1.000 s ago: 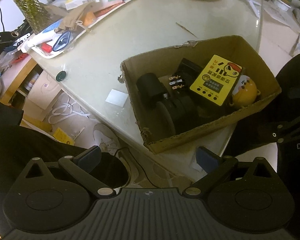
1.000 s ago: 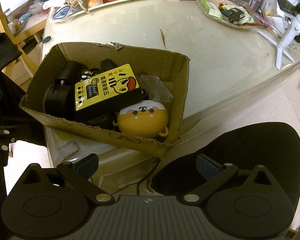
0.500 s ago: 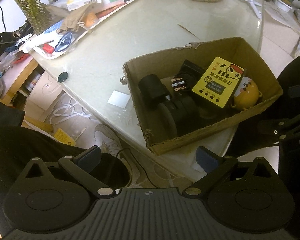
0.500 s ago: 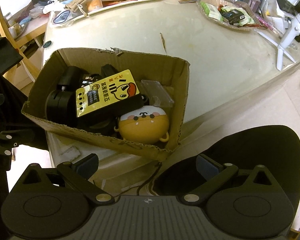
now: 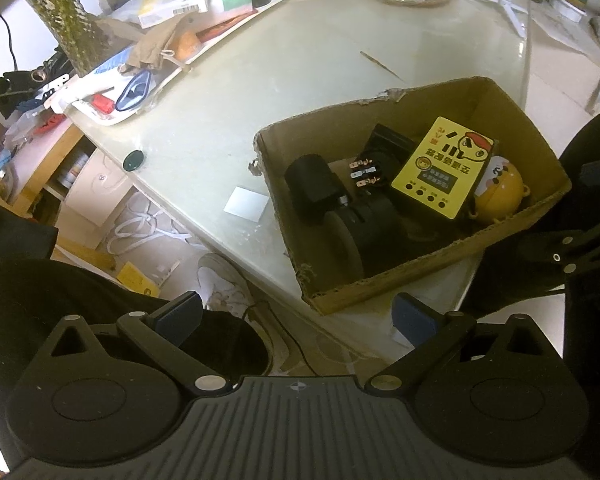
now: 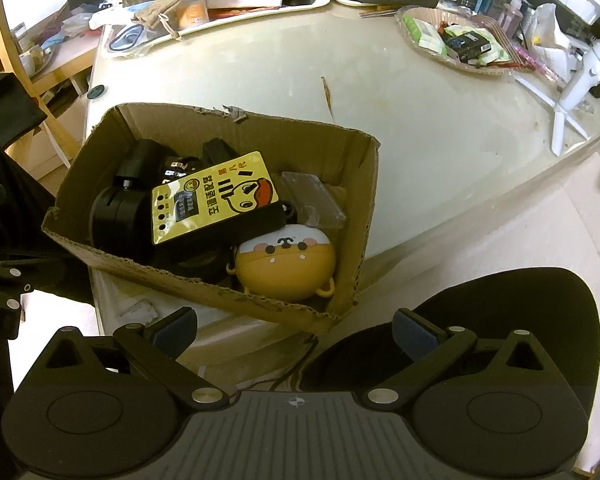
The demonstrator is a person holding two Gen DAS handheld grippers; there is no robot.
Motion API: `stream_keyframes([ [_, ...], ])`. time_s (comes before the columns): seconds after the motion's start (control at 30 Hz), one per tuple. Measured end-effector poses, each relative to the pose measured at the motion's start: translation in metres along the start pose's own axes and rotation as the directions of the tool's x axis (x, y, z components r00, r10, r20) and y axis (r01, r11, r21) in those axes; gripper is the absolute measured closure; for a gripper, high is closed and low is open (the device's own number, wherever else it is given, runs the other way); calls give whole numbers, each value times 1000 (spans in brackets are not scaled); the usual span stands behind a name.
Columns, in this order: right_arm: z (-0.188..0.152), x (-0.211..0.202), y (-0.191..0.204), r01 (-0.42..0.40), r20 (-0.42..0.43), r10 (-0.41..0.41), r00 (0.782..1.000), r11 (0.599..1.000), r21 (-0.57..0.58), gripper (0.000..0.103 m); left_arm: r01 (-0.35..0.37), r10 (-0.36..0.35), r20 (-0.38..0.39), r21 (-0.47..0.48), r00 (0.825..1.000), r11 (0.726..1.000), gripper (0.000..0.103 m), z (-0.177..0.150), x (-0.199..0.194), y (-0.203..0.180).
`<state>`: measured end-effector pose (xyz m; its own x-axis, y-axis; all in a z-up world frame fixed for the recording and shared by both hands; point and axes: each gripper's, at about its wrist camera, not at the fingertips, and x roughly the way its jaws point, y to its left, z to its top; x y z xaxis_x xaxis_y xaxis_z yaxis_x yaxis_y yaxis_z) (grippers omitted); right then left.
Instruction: Organize rigid objects
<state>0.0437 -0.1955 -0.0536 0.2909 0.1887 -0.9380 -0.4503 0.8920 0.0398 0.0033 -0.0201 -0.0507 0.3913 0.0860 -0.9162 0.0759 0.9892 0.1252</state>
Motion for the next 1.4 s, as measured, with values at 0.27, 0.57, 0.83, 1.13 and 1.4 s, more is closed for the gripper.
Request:
stream_keyframes([
  [0.27, 1, -1, 1, 3, 9, -3, 1000, 1000, -7, 0, -1, 1, 8, 0, 1000, 1000, 0, 0, -2, 0],
  [0.57, 2, -2, 1, 2, 16, -2, 1000, 1000, -18, 0, 2, -2, 17, -1, 1000, 1000, 0, 1, -4, 1],
  [0.83, 2, -3, 1, -2, 18, 3, 1000, 1000, -27, 0, -8, 8, 7, 3, 1000, 1000, 0, 1, -4, 2],
  [1.13, 3, -4, 0, -6, 20, 7, 1000, 999, -33, 0, -19, 19, 2, 0, 1000, 1000, 0, 1, -3, 2],
  [1.4, 3, -4, -2, -6, 19, 6, 1000, 999, -34, 0, -19, 19, 2, 0, 1000, 1000, 0, 1, -3, 3],
])
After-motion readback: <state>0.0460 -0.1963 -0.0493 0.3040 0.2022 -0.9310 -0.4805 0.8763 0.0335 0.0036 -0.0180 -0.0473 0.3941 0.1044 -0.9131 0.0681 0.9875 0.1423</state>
